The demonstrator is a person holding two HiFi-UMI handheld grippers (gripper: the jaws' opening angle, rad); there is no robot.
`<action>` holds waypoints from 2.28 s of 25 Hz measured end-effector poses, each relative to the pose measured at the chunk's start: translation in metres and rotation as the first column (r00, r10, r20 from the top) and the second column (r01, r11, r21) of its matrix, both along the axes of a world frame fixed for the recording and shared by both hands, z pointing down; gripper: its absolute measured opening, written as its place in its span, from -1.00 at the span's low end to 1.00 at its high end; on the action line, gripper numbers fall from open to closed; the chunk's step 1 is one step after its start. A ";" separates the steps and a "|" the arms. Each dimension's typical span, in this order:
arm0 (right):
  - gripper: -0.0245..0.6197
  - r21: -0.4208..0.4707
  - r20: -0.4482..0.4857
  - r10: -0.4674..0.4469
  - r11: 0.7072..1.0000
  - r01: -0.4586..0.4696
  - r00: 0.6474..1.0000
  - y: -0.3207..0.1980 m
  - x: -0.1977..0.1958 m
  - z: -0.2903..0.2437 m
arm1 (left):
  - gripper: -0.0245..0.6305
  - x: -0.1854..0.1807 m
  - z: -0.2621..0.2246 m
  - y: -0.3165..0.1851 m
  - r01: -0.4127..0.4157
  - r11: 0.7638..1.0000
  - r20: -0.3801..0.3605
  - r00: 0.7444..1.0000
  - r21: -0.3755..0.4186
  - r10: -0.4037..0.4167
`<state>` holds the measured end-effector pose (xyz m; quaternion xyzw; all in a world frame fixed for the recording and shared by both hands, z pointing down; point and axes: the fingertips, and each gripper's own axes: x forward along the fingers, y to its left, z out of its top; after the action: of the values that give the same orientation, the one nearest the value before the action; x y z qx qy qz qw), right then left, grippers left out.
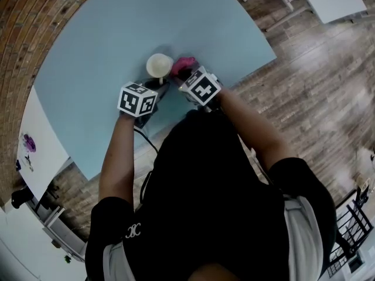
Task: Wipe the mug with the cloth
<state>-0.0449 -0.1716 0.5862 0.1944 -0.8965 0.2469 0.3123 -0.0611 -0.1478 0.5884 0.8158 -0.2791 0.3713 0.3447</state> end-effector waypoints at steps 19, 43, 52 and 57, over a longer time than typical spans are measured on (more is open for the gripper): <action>-0.81 0.057 0.020 0.049 0.997 -0.050 0.999 -0.008 0.031 -0.008 | -0.77 0.014 0.004 0.050 -0.196 0.980 0.057 0.979 -0.028 0.197; -0.81 0.029 0.049 -0.220 0.975 0.219 0.974 0.030 0.040 -0.019 | -0.76 0.016 0.007 0.092 -0.414 0.907 0.077 0.905 -0.073 0.419; -0.81 -0.004 0.095 -0.194 0.981 0.195 0.976 0.017 0.031 -0.021 | -0.76 0.011 0.007 0.102 -0.550 0.827 0.099 0.822 -0.117 0.561; -0.81 -0.016 0.084 -0.218 0.975 0.220 0.972 0.028 0.039 -0.017 | -0.74 0.008 0.008 0.096 -0.505 0.854 0.096 0.851 -0.124 0.517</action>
<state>-0.0060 -0.1431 0.5692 0.0803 -0.9212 0.2301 0.3032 -0.0535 -0.0514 0.5960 0.8183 -0.0556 0.5130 0.2534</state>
